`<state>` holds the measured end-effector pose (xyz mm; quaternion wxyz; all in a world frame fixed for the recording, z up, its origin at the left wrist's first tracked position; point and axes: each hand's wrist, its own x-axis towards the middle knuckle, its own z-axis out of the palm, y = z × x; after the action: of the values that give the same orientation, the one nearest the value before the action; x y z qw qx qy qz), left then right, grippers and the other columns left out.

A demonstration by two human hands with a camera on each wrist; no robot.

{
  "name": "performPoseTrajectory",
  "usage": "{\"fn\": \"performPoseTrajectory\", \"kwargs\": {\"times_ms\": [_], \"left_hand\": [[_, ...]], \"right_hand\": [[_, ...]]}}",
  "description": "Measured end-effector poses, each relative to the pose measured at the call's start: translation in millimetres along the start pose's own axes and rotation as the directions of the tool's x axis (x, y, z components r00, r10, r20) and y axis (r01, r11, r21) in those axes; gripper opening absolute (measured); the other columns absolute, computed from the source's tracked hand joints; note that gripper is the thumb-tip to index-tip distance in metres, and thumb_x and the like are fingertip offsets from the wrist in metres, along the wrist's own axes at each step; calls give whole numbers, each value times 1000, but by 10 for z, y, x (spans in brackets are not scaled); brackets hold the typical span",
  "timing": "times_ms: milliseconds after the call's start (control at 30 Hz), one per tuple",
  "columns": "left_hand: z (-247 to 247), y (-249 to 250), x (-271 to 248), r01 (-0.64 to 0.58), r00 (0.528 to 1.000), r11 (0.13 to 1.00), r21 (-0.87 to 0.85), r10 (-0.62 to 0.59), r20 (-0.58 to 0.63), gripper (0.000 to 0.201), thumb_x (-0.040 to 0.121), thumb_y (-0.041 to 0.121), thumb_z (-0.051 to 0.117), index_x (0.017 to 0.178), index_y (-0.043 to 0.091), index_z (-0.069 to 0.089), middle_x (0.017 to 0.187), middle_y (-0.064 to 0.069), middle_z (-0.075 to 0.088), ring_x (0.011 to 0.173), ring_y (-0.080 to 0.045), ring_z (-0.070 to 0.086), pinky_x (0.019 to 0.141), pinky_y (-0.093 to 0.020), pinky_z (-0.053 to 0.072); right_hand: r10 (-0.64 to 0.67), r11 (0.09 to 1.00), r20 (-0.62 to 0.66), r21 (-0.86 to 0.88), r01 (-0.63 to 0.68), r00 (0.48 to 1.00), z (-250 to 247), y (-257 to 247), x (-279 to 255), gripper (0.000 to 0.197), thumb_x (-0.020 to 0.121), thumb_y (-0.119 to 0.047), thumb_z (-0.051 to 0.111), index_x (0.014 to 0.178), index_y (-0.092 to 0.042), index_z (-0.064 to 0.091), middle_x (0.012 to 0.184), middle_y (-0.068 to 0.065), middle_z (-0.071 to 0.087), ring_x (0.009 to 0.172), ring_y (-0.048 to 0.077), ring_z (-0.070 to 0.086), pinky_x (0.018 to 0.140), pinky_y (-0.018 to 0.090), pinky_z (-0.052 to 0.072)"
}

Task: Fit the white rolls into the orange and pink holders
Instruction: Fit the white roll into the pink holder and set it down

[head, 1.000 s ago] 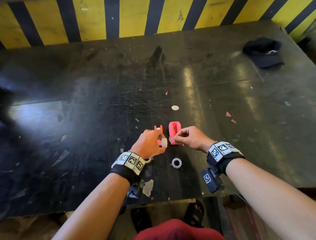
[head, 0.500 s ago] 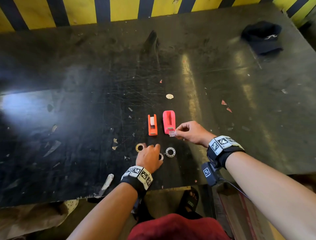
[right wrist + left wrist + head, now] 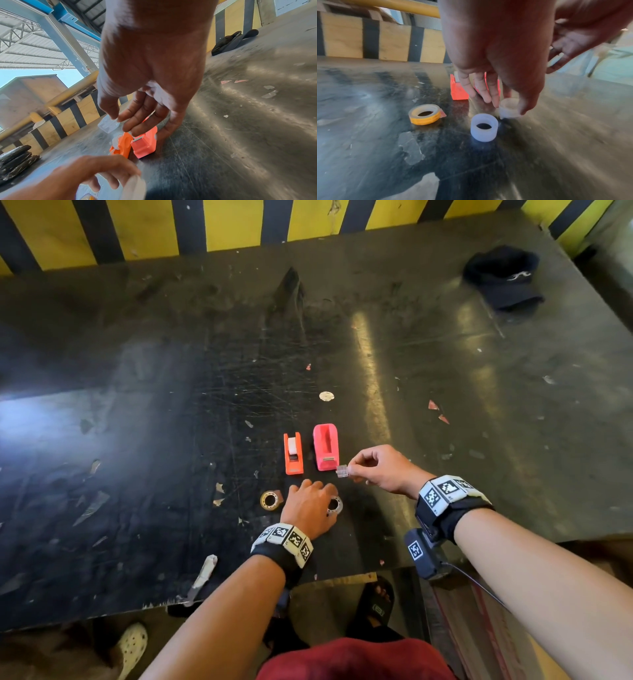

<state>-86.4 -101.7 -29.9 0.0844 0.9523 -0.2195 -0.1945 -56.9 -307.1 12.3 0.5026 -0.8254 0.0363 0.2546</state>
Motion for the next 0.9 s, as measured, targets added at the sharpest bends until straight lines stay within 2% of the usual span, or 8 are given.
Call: {"fn": "performPoseTrajectory", "kwargs": {"times_ms": [67,133,200,267,333,500,733,900], "left_hand": [[-117,-88,-5,52,995,960,-275,-72,-64,40,89,45,69,124,26,62,115,4,72,107,-17,65,96,-41,53],[-296,-188,-7,71,988,820,-567,-135,-71,41,87,46,73,121,24,66,110,7,76,100,-8,72,94,-32,57],[-490,-269,-17,58,989,711,-701,-138,-57,42,87,45,75,123,25,68,109,9,78,99,-2,73,96,-28,57],[-636,-316,-24,23,993,685,-728,-101,-63,41,87,43,75,124,26,68,107,11,79,100,1,73,100,-30,55],[-696,-337,-26,8,996,681,-732,-67,-51,42,87,44,74,125,27,69,109,12,79,103,2,72,103,-34,54],[-725,-349,-56,-3,999,654,-757,-37,-37,42,91,41,71,129,25,68,117,9,77,107,-3,72,105,-40,55],[-736,-359,-134,9,998,643,-766,-49,-30,41,91,44,70,128,26,69,114,7,78,106,-4,73,105,-39,55],[-792,-346,-168,21,998,662,-749,-62,-26,39,93,43,69,128,28,69,116,7,77,106,-4,72,105,-37,54]], "right_hand": [[-6,1000,-19,13,6,1000,-33,12,-27,12,94,-25,76,95,-14,79,91,4,80,79,10,70,68,23,55],[-5,999,-37,35,6,999,-60,13,-57,12,94,-24,75,94,-13,79,88,2,79,78,10,70,68,21,55],[-2,999,-52,46,4,999,-61,16,-53,13,93,-25,76,93,-12,80,83,1,78,74,13,67,70,28,54],[-3,998,-56,59,6,998,-45,-14,-48,14,93,-25,75,92,-11,80,79,0,76,72,16,63,72,35,53],[-3,998,-41,70,6,999,-17,-65,-41,12,94,-23,74,92,-12,80,80,1,76,74,16,64,74,37,54],[-28,992,-29,124,31,999,26,-191,-34,13,97,-19,72,100,-7,78,87,4,75,79,14,67,80,34,58],[-15,987,5,161,14,1000,94,-235,-56,19,97,-25,73,104,-8,78,98,10,80,86,13,73,88,40,61],[-7,983,18,183,4,1000,154,-277,-53,14,97,-26,74,101,-13,78,98,8,80,88,14,74,91,43,61]]}}
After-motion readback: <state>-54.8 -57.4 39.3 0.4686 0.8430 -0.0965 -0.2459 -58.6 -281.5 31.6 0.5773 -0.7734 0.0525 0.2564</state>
